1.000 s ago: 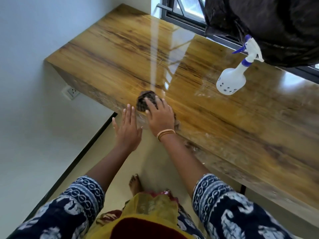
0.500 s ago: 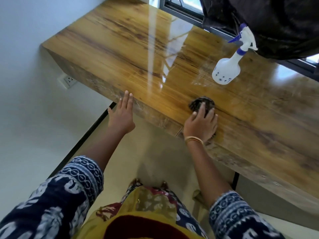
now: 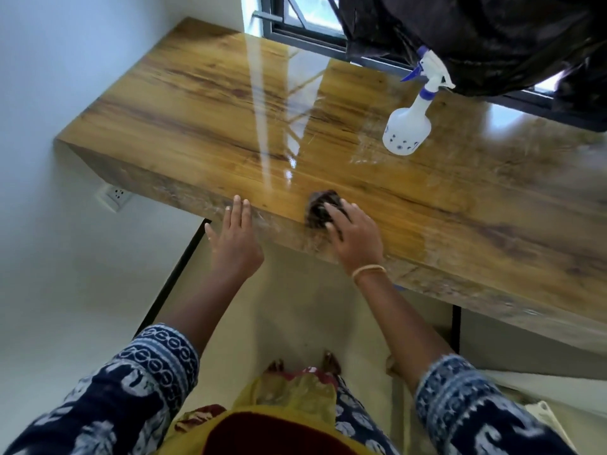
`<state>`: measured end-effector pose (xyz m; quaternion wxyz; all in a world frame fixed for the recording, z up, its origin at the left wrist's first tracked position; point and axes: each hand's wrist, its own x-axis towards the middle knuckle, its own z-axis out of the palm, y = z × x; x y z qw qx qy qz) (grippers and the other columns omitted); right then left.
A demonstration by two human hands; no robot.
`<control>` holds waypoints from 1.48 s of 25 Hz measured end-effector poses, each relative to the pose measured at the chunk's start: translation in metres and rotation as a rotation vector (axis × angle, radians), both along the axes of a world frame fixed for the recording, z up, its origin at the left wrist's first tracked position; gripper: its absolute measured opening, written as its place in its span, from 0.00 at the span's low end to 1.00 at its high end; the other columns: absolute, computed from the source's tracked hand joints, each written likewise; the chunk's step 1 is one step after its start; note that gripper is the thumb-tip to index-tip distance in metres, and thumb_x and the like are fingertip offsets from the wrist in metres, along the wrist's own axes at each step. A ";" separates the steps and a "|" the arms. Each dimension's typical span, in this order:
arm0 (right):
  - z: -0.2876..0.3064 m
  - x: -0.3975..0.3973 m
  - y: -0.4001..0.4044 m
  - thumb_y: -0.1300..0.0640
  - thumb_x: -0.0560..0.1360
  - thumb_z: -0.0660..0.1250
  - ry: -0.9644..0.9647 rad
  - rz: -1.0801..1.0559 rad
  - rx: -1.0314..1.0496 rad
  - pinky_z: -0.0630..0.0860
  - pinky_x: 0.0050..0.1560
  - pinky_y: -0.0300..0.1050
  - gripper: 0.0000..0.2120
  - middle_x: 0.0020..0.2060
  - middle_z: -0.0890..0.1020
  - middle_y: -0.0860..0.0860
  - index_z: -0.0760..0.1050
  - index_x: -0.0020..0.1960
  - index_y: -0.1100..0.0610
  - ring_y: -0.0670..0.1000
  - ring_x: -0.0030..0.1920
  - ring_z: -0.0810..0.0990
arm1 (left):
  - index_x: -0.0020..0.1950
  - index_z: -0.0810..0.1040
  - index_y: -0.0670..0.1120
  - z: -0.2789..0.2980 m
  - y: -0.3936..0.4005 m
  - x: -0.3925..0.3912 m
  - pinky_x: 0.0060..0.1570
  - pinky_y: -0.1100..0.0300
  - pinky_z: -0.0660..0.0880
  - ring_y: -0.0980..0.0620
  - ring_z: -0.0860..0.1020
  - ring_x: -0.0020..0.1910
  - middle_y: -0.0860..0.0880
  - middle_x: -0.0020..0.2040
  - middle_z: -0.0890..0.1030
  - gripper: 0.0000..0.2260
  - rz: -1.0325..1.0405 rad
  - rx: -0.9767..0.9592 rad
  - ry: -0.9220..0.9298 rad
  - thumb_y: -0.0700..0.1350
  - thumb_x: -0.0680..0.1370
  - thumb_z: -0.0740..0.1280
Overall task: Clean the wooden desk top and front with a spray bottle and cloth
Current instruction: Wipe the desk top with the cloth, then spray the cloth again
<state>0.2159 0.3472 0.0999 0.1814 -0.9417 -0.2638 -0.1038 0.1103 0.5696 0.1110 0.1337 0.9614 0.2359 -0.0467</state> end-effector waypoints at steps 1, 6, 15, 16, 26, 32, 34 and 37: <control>-0.002 -0.002 -0.022 0.52 0.79 0.61 0.006 -0.117 0.013 0.73 0.63 0.57 0.19 0.66 0.76 0.59 0.73 0.69 0.51 0.63 0.67 0.74 | 0.79 0.50 0.42 0.001 -0.004 0.003 0.72 0.32 0.48 0.45 0.48 0.79 0.44 0.81 0.46 0.34 0.008 -0.003 -0.068 0.42 0.76 0.61; 0.019 0.004 -0.055 0.56 0.81 0.61 0.201 -0.347 0.207 0.73 0.65 0.51 0.17 0.66 0.77 0.54 0.75 0.69 0.52 0.55 0.67 0.74 | 0.71 0.65 0.42 0.025 -0.050 0.046 0.72 0.33 0.49 0.43 0.57 0.77 0.40 0.76 0.61 0.24 -0.139 -0.085 -0.342 0.41 0.76 0.66; 0.081 0.121 -0.115 0.54 0.81 0.59 1.105 -0.591 1.982 0.78 0.26 0.43 0.20 0.27 0.80 0.53 0.79 0.35 0.58 0.51 0.25 0.80 | 0.71 0.68 0.39 0.095 -0.141 0.192 0.67 0.43 0.68 0.43 0.74 0.66 0.41 0.66 0.75 0.22 -0.294 -0.372 -0.600 0.38 0.77 0.65; 0.084 0.133 -0.124 0.54 0.78 0.61 1.137 -0.551 2.023 0.79 0.26 0.45 0.18 0.29 0.82 0.55 0.81 0.34 0.59 0.52 0.27 0.82 | 0.72 0.67 0.39 0.099 -0.150 0.212 0.67 0.44 0.68 0.43 0.73 0.66 0.41 0.67 0.74 0.23 -0.258 -0.419 -0.605 0.39 0.77 0.65; 0.100 0.238 -0.175 0.47 0.83 0.50 1.325 -0.376 1.867 0.81 0.33 0.55 0.32 0.40 0.86 0.58 0.86 0.37 0.61 0.57 0.38 0.86 | 0.80 0.47 0.46 0.116 -0.198 0.349 0.65 0.41 0.69 0.43 0.62 0.75 0.43 0.78 0.56 0.51 0.125 -0.556 -0.505 0.56 0.68 0.76; 0.106 0.278 -0.174 0.55 0.51 0.85 1.358 -0.204 1.877 0.83 0.38 0.58 0.24 0.46 0.86 0.61 0.86 0.44 0.63 0.60 0.41 0.86 | 0.62 0.73 0.41 0.127 -0.206 0.372 0.45 0.50 0.76 0.43 0.79 0.49 0.43 0.53 0.80 0.20 0.027 -0.515 -0.566 0.43 0.73 0.71; 0.101 0.292 -0.177 0.55 0.40 0.87 1.375 -0.141 1.901 0.83 0.41 0.57 0.35 0.48 0.85 0.60 0.86 0.46 0.62 0.59 0.44 0.86 | 0.55 0.77 0.41 0.138 -0.205 0.377 0.39 0.54 0.75 0.43 0.80 0.44 0.44 0.46 0.82 0.10 -0.121 -0.571 -0.491 0.39 0.74 0.69; 0.101 0.304 -0.175 0.51 0.52 0.84 1.370 -0.188 1.838 0.83 0.44 0.58 0.30 0.51 0.84 0.60 0.84 0.51 0.61 0.60 0.47 0.85 | 0.56 0.76 0.44 0.163 -0.215 0.375 0.30 0.67 0.71 0.53 0.79 0.38 0.50 0.40 0.79 0.11 -0.301 -0.942 -0.125 0.33 0.75 0.67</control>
